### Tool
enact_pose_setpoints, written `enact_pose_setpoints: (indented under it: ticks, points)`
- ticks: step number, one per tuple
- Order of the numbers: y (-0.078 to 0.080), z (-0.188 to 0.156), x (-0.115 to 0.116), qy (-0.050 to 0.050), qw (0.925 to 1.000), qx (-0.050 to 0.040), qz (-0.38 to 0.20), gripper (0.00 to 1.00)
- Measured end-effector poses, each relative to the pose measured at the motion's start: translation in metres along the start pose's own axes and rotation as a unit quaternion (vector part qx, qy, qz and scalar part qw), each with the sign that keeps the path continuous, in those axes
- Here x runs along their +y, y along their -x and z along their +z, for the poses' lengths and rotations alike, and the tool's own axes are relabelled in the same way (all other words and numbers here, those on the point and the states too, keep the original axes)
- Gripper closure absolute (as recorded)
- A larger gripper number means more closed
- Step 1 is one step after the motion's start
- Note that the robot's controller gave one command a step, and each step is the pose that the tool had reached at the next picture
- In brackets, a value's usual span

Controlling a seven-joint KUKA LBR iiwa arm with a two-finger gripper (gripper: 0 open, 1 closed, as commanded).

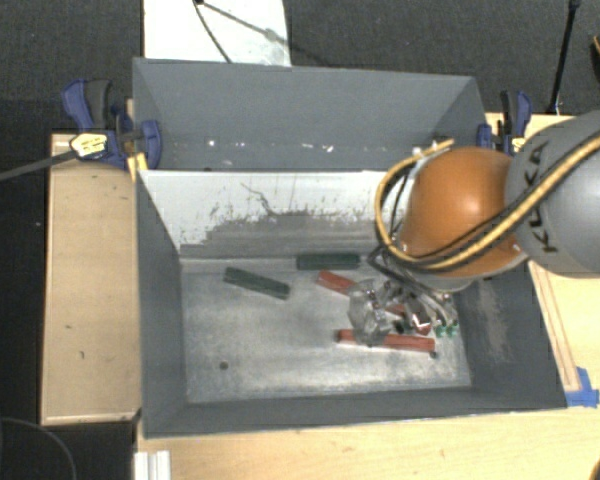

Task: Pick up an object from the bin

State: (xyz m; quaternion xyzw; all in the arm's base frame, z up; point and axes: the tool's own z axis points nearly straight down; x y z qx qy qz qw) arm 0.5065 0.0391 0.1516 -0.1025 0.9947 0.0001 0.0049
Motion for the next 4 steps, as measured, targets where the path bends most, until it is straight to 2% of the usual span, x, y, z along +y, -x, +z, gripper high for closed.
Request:
enact_pose_setpoints:
  ticks: [1, 2, 3, 4]
  points:
    - [-0.002, 0.004, 0.000, 0.001, 1.0000, 0.0039, 0.002, 0.00]
    - [0.025, 0.084, -0.032, 0.001, 1.0000, 0.0041, 0.006, 0.00]
    - [0.025, 0.081, -0.031, 0.001, 1.0000, 0.0035, 0.007, 1.00]
    - [0.032, -0.095, -0.020, 0.000, 1.0000, -0.0009, 0.003, 1.00]
